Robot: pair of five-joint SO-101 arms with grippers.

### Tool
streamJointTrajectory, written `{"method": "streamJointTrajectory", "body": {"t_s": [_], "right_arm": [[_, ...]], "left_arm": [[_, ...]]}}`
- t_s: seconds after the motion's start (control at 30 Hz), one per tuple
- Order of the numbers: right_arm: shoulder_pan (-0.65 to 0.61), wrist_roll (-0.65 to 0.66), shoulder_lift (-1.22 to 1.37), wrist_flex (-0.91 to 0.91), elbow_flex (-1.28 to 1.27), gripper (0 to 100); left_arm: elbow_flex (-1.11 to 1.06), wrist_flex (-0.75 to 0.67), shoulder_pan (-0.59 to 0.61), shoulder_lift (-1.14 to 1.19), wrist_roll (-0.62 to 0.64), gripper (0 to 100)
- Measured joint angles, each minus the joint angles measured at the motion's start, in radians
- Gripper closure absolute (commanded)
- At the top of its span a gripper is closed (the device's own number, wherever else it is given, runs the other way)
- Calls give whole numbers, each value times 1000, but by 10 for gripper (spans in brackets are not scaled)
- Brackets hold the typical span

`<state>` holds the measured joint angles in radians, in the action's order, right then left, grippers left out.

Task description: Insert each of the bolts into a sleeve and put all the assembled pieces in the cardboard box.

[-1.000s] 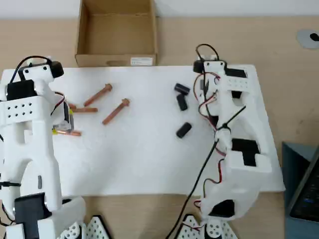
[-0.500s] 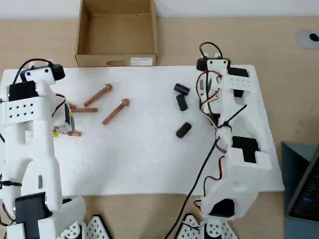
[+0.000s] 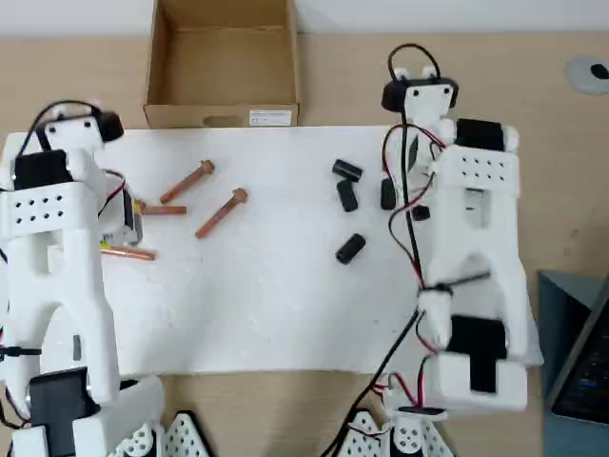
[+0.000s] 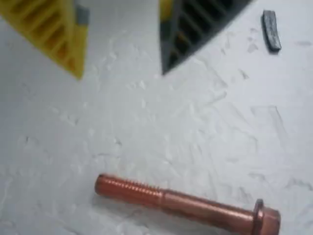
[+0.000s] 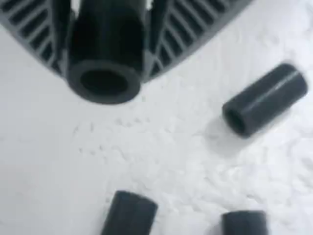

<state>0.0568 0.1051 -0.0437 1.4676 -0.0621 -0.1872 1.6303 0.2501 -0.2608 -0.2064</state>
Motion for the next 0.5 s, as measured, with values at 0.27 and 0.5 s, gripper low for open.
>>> {"method": "streamJointTrajectory", "body": {"t_s": [0.27, 0.5], "right_arm": [[0, 46, -155, 100, -3, 988], [0, 48, -183, 101, -72, 988]], "left_arm": [[157, 0, -138, 80, -75, 882], [405, 0, -183, 368, -161, 882]]}}
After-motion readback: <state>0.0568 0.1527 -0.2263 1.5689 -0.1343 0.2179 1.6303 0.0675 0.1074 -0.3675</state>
